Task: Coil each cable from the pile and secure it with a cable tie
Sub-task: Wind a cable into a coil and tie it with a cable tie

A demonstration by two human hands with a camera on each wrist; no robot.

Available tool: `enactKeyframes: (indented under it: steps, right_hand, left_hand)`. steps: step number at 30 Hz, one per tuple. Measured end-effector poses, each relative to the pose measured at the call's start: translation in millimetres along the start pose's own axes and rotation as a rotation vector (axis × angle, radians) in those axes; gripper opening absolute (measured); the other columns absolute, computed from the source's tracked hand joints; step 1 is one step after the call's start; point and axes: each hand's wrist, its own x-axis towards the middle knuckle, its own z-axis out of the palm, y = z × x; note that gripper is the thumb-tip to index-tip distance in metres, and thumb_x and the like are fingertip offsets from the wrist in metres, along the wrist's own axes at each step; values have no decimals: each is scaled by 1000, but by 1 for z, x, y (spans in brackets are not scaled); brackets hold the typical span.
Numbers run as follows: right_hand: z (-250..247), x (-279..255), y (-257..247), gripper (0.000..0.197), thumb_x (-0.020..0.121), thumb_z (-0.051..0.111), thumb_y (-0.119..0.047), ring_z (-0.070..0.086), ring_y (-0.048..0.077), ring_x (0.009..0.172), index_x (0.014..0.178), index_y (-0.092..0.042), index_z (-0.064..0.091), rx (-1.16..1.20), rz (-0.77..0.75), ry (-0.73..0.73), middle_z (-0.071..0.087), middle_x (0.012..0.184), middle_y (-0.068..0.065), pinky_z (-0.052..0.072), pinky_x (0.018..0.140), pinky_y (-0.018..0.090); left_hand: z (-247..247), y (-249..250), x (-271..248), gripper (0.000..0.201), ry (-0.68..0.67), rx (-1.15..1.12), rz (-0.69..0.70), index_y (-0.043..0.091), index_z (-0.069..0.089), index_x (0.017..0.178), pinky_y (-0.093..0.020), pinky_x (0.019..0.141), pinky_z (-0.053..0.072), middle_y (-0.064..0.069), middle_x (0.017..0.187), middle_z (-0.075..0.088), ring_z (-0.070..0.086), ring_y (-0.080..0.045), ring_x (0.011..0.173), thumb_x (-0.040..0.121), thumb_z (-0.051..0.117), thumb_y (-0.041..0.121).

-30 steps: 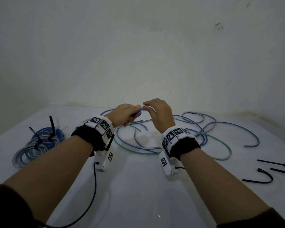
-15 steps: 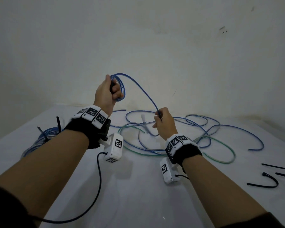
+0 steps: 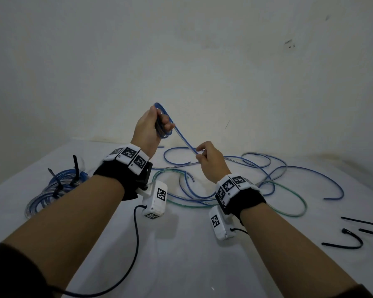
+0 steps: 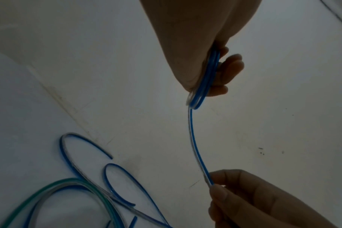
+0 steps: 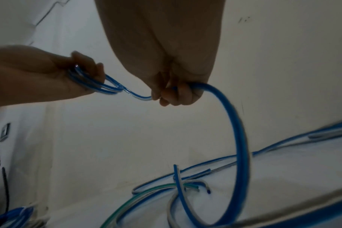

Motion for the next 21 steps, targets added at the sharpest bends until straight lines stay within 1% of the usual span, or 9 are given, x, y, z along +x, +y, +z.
enactKeyframes:
  steps: [2,4,7,9,11,14,16,18,21]
  right_hand:
    - [0,-3,-3,11,94,50,-6,49,18,70,103,-2,55,56,-13,-39,48,68,-1,41,69,27]
    - [0,-5,-9,11,93,51,-5,51,10,64,101,-1,58,98,-23,-89,52,69,-1,42,64,18]
    - [2,-4,-17,15,93,52,-4,51,-3,56,103,-1,63,132,-35,-159,56,69,-5,41,60,11]
    - [2,-5,-23,16,92,51,-3,52,1,61,103,-2,63,154,-48,-178,57,70,-6,43,64,16]
    - [-1,-5,-26,14,93,51,-4,53,4,65,104,-4,60,171,-58,-172,57,70,-2,42,65,16]
    - [-7,-8,-25,9,91,56,-7,54,10,66,99,-10,53,175,-98,-175,57,73,5,43,65,20]
    - [-10,-11,-24,16,86,64,-10,51,13,66,96,-13,51,95,-170,-197,55,73,2,46,66,27]
    - [-11,-11,-23,19,82,69,-9,48,14,65,93,-11,53,8,-242,-197,54,74,0,46,65,28]
    - [-12,-8,-19,8,83,67,-10,55,18,71,89,-8,62,-163,-377,-100,62,81,2,47,72,30]
  left_hand:
    - [0,-5,3,39,10,46,26,8,45,77,-27,69,53,5,54,62,59,-10,49,104,22,23]
    - [-1,-13,5,35,-5,130,44,6,44,81,-23,68,54,3,61,67,65,-11,58,104,22,22]
    - [-5,-27,0,27,-106,510,132,7,44,86,-23,76,53,-5,78,68,69,-13,72,103,26,16]
    - [-9,-32,-8,23,-209,885,183,6,45,89,-28,78,53,-5,84,66,68,-16,78,102,30,18]
    - [-12,-33,-15,21,-289,1148,189,8,42,91,-35,73,53,-2,82,65,68,-21,76,101,32,22]
    - [-16,-30,-18,21,-298,1268,158,10,40,89,-36,66,51,-4,76,62,64,-22,62,101,31,25]
    - [-17,-30,-19,22,-291,1366,150,10,41,91,-35,63,46,-6,73,60,59,-22,59,101,31,27]
    - [-15,-30,-19,23,-323,1486,112,10,42,90,-33,61,41,-2,70,56,53,-22,61,101,31,27]
    - [-14,-29,-20,28,-384,1554,-15,12,47,84,-33,70,39,5,69,51,50,-19,72,102,29,27]
